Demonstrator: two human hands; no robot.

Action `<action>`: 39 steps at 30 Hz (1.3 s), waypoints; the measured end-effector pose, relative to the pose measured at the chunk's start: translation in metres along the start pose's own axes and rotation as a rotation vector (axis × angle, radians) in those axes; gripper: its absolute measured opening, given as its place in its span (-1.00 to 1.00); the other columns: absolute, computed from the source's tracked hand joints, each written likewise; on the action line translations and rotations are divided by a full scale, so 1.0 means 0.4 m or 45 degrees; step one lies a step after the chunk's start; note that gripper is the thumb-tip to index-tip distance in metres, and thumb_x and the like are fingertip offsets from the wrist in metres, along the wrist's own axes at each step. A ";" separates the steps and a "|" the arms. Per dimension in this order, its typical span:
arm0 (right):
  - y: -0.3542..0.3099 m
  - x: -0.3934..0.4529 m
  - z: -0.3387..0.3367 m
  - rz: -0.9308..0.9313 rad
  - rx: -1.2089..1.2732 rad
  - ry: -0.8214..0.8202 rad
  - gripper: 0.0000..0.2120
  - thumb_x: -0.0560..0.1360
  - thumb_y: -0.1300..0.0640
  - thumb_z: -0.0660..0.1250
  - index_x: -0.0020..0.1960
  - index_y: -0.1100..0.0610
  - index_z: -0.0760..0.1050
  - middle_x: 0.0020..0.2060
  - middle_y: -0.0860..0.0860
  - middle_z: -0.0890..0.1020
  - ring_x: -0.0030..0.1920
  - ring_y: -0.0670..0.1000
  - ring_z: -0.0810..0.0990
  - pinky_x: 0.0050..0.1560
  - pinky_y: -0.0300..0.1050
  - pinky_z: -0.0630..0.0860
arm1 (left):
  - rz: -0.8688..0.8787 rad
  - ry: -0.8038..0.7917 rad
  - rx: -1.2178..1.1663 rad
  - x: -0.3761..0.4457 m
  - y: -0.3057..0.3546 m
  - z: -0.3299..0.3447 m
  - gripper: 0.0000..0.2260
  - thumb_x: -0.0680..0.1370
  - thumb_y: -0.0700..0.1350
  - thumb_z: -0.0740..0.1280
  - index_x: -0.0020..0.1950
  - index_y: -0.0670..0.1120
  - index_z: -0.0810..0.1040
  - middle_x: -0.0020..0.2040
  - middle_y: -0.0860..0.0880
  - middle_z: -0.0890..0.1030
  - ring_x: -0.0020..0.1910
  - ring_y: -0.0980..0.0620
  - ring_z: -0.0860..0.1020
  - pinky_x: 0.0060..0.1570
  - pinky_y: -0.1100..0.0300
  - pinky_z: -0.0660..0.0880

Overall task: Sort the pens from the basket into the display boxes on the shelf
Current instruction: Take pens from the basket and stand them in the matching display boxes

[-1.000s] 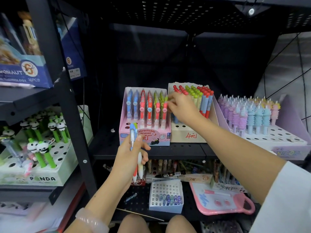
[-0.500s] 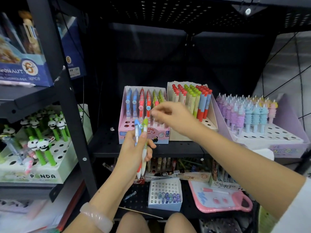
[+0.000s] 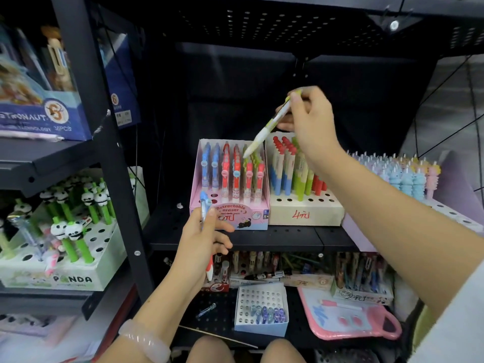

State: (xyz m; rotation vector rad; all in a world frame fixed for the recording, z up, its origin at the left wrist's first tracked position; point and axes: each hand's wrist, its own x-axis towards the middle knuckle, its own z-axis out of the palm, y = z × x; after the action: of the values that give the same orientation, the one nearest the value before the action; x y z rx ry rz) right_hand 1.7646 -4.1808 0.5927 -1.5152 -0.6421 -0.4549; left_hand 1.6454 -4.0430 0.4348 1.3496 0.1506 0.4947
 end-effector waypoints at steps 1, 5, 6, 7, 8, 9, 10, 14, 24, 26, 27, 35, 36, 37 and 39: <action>0.007 0.008 0.003 -0.050 -0.079 0.006 -0.91 0.60 0.19 0.14 -0.02 0.12 0.41 -0.20 0.05 0.58 -0.21 -0.08 0.62 -0.24 -0.31 0.56 | 0.004 0.000 -0.003 0.002 -0.002 -0.001 -0.82 0.60 0.00 0.14 0.03 -0.07 0.44 -0.34 0.00 0.63 -0.50 0.07 0.50 -0.53 0.27 0.44; 0.041 0.017 0.029 -0.094 -0.255 -0.072 -0.94 0.59 0.20 0.17 -0.01 0.12 0.41 -0.26 -0.01 0.55 -0.26 -0.12 0.61 -0.22 -0.29 0.60 | 0.001 0.012 -0.002 0.007 -0.009 -0.005 -0.80 0.60 0.02 0.15 0.05 -0.08 0.45 -0.34 0.01 0.62 -0.50 0.09 0.48 -0.53 0.28 0.42; 0.045 0.019 0.032 -0.071 -0.257 -0.100 -0.94 0.59 0.20 0.17 -0.01 0.12 0.41 -0.24 0.03 0.57 -0.26 -0.10 0.62 -0.22 -0.29 0.60 | -0.003 0.017 0.000 0.008 -0.011 -0.007 -0.80 0.60 0.01 0.15 0.05 -0.08 0.45 -0.35 0.01 0.62 -0.50 0.09 0.47 -0.53 0.28 0.41; 0.048 0.019 0.036 -0.047 -0.260 -0.143 -0.94 0.59 0.20 0.17 -0.01 0.13 0.42 -0.20 0.08 0.59 -0.24 -0.07 0.64 -0.22 -0.29 0.60 | -0.007 0.023 0.002 0.008 -0.014 -0.009 -0.80 0.60 0.01 0.15 0.06 -0.08 0.46 -0.35 0.02 0.62 -0.50 0.10 0.47 -0.54 0.29 0.41; 0.051 0.016 0.039 -0.035 -0.270 -0.188 -0.94 0.59 0.20 0.17 -0.01 0.13 0.42 -0.18 0.12 0.60 -0.22 -0.04 0.65 -0.23 -0.30 0.60 | -0.010 0.029 0.006 0.009 -0.016 -0.010 -0.80 0.60 0.00 0.14 0.06 -0.09 0.46 -0.35 0.02 0.61 -0.51 0.10 0.46 -0.54 0.29 0.40; 0.052 0.011 0.042 -0.041 -0.279 -0.210 -0.93 0.59 0.20 0.17 -0.01 0.14 0.42 -0.17 0.14 0.60 -0.21 -0.02 0.65 -0.23 -0.31 0.59 | -0.011 0.035 0.011 0.009 -0.016 -0.011 -0.80 0.61 0.00 0.14 0.06 -0.09 0.46 -0.35 0.02 0.61 -0.52 0.11 0.45 -0.54 0.29 0.39; 0.051 0.006 0.046 -0.064 -0.273 -0.202 -0.93 0.60 0.20 0.17 0.00 0.14 0.42 -0.19 0.12 0.60 -0.20 -0.02 0.64 -0.23 -0.33 0.58 | -0.004 0.042 0.027 0.010 -0.015 -0.013 -0.80 0.61 0.00 0.14 0.07 -0.09 0.46 -0.35 0.02 0.61 -0.53 0.11 0.44 -0.55 0.30 0.38; 0.011 -0.010 0.068 -0.172 -0.071 -0.029 -0.88 0.61 0.23 0.10 0.02 0.13 0.40 -0.20 0.11 0.59 -0.22 -0.06 0.60 -0.25 -0.35 0.54 | 0.078 0.062 0.167 0.016 0.004 -0.021 -0.81 0.61 0.00 0.17 -0.09 0.09 0.56 -0.24 -0.26 0.58 -0.57 0.12 0.31 -0.54 0.27 0.30; -0.009 -0.098 0.158 0.186 0.253 -0.623 -0.72 0.64 0.23 -0.02 0.25 0.22 0.38 -0.23 0.04 0.57 -0.30 -0.14 0.58 -0.24 -0.33 0.54 | 0.087 -0.119 -0.123 0.030 0.085 -0.026 -0.67 0.41 0.18 0.26 -0.17 -0.04 0.64 -0.44 -0.09 0.54 -0.63 0.16 0.20 -0.60 0.36 0.22; 0.001 -0.100 0.163 0.207 0.146 -0.645 -0.71 0.64 0.19 0.00 0.26 0.19 0.40 -0.20 0.06 0.56 -0.24 -0.11 0.58 -0.23 -0.34 0.56 | 0.077 -0.037 -0.074 0.026 0.082 -0.038 -0.67 0.41 0.17 0.28 -0.28 -0.08 0.62 -0.57 0.00 0.33 -0.61 0.15 0.19 -0.59 0.35 0.21; 0.005 -0.098 0.164 0.204 0.076 -0.643 -0.72 0.64 0.16 0.03 0.24 0.18 0.43 -0.20 0.07 0.55 -0.22 -0.11 0.57 -0.24 -0.35 0.55 | 0.068 0.015 -0.069 0.026 0.078 -0.046 -0.67 0.43 0.15 0.28 -0.27 -0.11 0.59 -0.59 0.03 0.29 -0.61 0.14 0.18 -0.59 0.34 0.20; 0.001 -0.065 0.180 -0.070 -0.138 -0.403 -0.98 0.53 0.15 0.30 -0.06 0.09 0.47 -0.39 -0.04 0.63 -0.34 -0.15 0.62 -0.18 -0.24 0.58 | 0.080 0.236 -0.012 0.031 0.065 -0.077 -0.80 0.56 0.00 0.24 -0.08 -0.11 0.54 -0.49 0.02 0.37 -0.58 0.15 0.21 -0.58 0.35 0.23; 0.001 -0.053 0.179 -0.134 -0.199 -0.302 -0.95 0.52 0.14 0.31 -0.06 0.10 0.45 -0.38 -0.03 0.63 -0.31 -0.12 0.63 -0.12 -0.20 0.58 | 0.066 0.264 -0.020 0.033 0.064 -0.079 -0.79 0.59 0.00 0.21 -0.06 -0.09 0.54 -0.41 0.01 0.44 -0.58 0.16 0.24 -0.58 0.35 0.24; 0.004 -0.043 0.178 -0.190 -0.283 -0.242 -0.93 0.53 0.12 0.30 -0.05 0.10 0.43 -0.36 -0.02 0.63 -0.27 -0.09 0.63 -0.07 -0.16 0.56 | 0.034 0.283 -0.067 0.034 0.063 -0.082 -0.78 0.61 0.01 0.17 -0.04 -0.07 0.54 -0.34 0.00 0.49 -0.59 0.17 0.26 -0.59 0.34 0.25; 0.022 -0.034 0.178 -0.239 -0.473 -0.253 -0.91 0.54 0.08 0.29 -0.05 0.06 0.39 -0.32 -0.02 0.63 -0.22 -0.06 0.61 -0.07 -0.13 0.54 | -0.055 0.263 -0.229 0.035 0.061 -0.088 -0.75 0.62 0.01 0.13 0.01 -0.09 0.53 -0.32 0.02 0.52 -0.60 0.17 0.29 -0.61 0.33 0.25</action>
State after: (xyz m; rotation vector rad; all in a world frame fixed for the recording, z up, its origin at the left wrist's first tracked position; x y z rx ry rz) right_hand 1.7523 -4.1116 0.5734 -1.8762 -0.8964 -0.5957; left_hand 1.6381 -4.0024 0.4525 1.1160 0.2977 0.5967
